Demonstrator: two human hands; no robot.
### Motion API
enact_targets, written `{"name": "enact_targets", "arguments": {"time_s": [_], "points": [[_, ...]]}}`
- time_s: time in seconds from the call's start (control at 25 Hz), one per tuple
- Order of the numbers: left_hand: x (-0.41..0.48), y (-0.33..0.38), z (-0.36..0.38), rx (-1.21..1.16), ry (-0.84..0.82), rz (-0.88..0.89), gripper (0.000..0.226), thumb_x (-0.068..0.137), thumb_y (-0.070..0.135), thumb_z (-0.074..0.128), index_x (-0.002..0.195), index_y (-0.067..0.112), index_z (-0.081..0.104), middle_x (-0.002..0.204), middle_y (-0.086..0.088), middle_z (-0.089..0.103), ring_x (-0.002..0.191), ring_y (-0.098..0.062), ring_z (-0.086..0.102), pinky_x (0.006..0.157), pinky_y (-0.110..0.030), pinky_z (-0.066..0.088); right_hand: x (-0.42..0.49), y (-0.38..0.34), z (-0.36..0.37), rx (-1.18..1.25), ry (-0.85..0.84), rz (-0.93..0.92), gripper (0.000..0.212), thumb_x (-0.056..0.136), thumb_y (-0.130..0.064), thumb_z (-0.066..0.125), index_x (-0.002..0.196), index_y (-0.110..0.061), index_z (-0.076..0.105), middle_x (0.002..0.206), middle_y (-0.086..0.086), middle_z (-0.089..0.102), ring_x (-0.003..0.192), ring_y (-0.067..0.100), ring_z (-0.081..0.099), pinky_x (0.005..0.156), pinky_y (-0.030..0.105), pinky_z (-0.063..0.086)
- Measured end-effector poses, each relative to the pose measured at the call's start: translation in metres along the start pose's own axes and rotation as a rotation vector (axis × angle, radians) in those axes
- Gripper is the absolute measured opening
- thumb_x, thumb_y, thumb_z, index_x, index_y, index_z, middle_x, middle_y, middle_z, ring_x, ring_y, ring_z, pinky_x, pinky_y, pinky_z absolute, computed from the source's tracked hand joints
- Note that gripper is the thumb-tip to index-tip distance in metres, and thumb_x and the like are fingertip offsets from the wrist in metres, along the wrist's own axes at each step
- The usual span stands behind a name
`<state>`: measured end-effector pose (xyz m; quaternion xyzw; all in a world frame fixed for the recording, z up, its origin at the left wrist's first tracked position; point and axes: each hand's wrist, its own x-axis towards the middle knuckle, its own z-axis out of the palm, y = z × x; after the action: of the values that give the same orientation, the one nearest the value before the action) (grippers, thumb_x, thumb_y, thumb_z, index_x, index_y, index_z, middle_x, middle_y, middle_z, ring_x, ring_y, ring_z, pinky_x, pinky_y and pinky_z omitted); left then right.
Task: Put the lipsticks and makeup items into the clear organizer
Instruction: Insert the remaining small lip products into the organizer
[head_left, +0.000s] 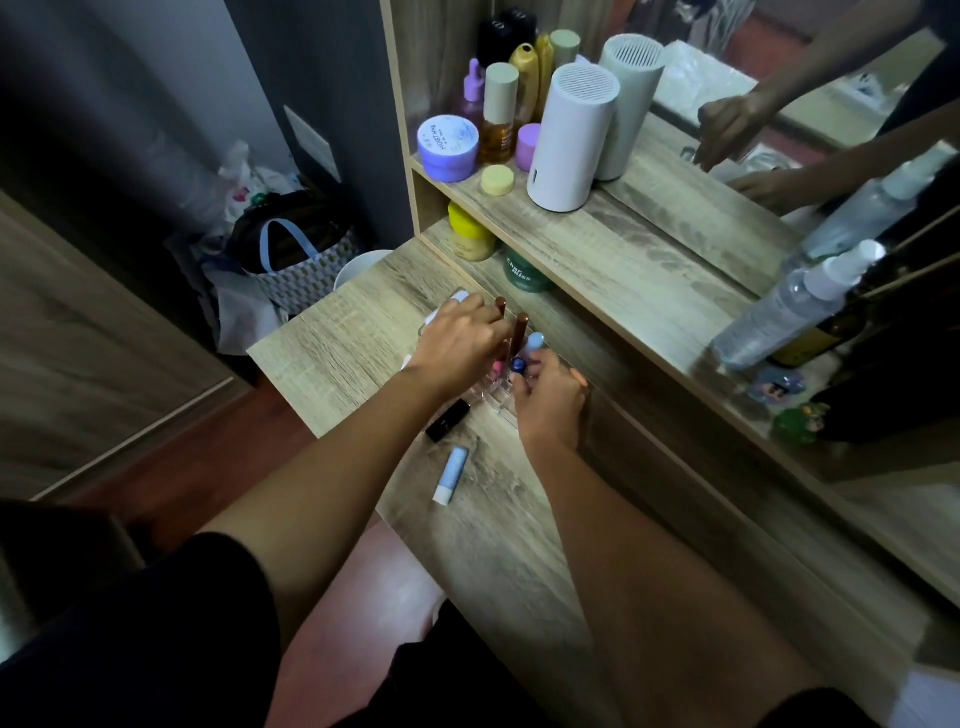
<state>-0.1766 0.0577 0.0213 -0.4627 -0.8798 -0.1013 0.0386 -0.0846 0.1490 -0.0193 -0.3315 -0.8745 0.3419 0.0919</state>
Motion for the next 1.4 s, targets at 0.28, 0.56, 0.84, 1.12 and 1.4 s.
{"name": "enact_targets", "arguments": {"time_s": [0.28,0.56,0.84,1.12,1.4], "points": [[-0.065,-0.02,0.011,-0.312,0.162,-0.136,0.009,0.081,0.007,0.066,0.087,0.002,0.069,0.081,-0.018,0.069,0.076,-0.031,0.064,0.07,-0.036,0.05,-0.044,0.016,0.002,0.048,-0.02,-0.084,0.022,0.084,-0.015,0.066,0.102,-0.007,0.057,0.1,0.016,0.066,0.089,0.026,0.065,0.068,0.019,0.042],[-0.092,-0.035,0.041,-0.541,-0.351,-0.475,0.032,0.079,0.028,0.072,0.104,0.01,0.065,0.096,-0.01,0.073,0.089,-0.023,0.066,0.079,-0.027,0.048,-0.079,0.017,0.043,0.082,-0.425,0.107,0.035,0.074,-0.034,0.076,0.09,-0.004,0.063,0.087,0.019,0.072,0.082,0.032,0.066,0.073,0.037,0.049],[-0.088,-0.029,0.045,-0.511,-0.363,-0.491,0.023,0.077,0.02,0.067,0.099,0.01,0.066,0.093,-0.011,0.072,0.089,-0.025,0.065,0.081,-0.032,0.051,-0.071,0.014,0.045,0.105,-0.346,0.241,0.027,0.072,-0.022,0.075,0.095,-0.01,0.068,0.092,0.013,0.075,0.09,0.029,0.069,0.078,0.032,0.051],[-0.077,-0.031,0.028,-0.987,-0.034,-0.681,0.031,0.073,0.004,0.068,0.099,0.016,0.056,0.083,-0.002,0.057,0.072,-0.018,0.055,0.07,-0.029,0.044,-0.061,0.002,0.026,0.376,0.087,0.09,0.022,0.074,-0.018,0.074,0.095,-0.02,0.068,0.077,-0.006,0.069,0.067,0.005,0.063,0.061,0.01,0.046],[-0.045,-0.034,0.03,-0.977,0.093,-0.706,0.028,0.073,0.013,0.074,0.09,0.022,0.054,0.083,-0.011,0.071,0.074,-0.02,0.065,0.07,-0.025,0.05,-0.031,-0.013,0.035,0.504,0.15,0.107,0.023,0.079,-0.004,0.071,0.1,-0.011,0.068,0.094,0.013,0.072,0.084,0.015,0.069,0.078,0.021,0.056]]}}
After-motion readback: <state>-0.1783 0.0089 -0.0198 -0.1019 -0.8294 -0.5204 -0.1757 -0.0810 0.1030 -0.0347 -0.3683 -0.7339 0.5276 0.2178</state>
